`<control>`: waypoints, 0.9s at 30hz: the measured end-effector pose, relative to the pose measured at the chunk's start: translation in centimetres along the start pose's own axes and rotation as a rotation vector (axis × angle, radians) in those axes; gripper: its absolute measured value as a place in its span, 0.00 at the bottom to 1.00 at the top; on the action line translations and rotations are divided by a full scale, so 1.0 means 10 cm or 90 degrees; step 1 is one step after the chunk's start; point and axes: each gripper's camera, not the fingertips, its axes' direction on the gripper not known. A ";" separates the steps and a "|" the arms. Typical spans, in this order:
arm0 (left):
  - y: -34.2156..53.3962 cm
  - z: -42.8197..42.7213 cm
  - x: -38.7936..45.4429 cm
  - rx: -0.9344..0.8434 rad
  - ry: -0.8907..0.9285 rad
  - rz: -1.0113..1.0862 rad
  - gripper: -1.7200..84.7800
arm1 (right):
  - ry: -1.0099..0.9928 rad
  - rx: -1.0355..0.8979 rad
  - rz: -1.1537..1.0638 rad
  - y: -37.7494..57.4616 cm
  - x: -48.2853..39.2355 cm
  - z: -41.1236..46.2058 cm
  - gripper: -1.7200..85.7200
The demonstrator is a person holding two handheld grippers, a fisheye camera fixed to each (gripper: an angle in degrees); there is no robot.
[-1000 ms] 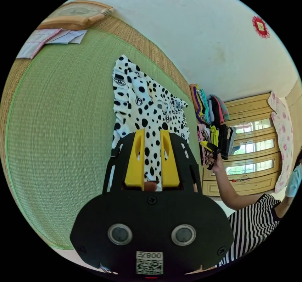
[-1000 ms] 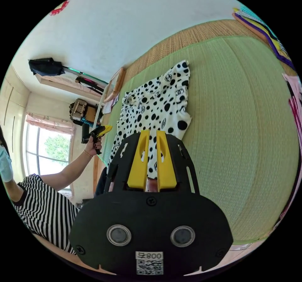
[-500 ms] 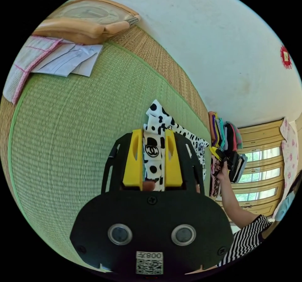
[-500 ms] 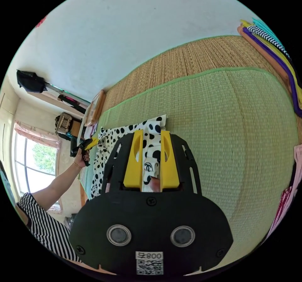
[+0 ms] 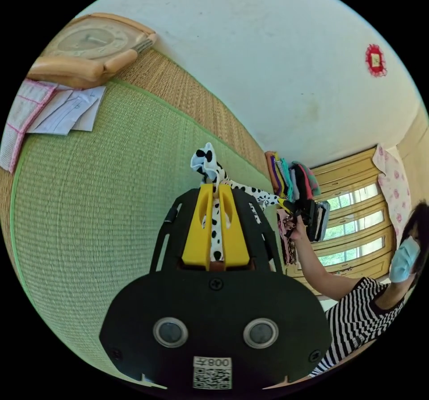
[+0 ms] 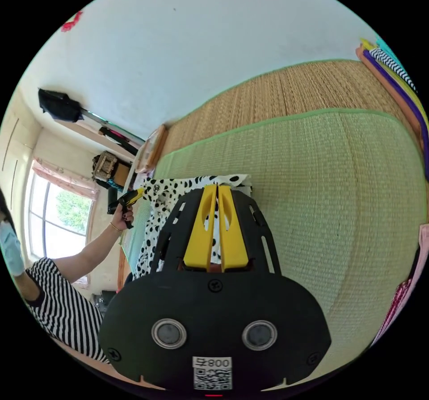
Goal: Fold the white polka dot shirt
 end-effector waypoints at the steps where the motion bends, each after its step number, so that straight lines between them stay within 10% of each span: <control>1: 0.04 -0.10 0.07 0.016 0.014 0.012 0.05 | -0.022 0.032 -0.027 0.11 -0.13 -0.22 0.02; 17: 0.07 -1.50 1.01 0.202 0.127 0.151 0.04 | -0.172 0.191 -0.124 0.35 -0.87 -1.61 0.02; 27: -1.21 -0.21 0.26 0.033 -0.067 -0.003 0.05 | -0.070 0.037 0.084 -1.05 0.38 -0.54 0.02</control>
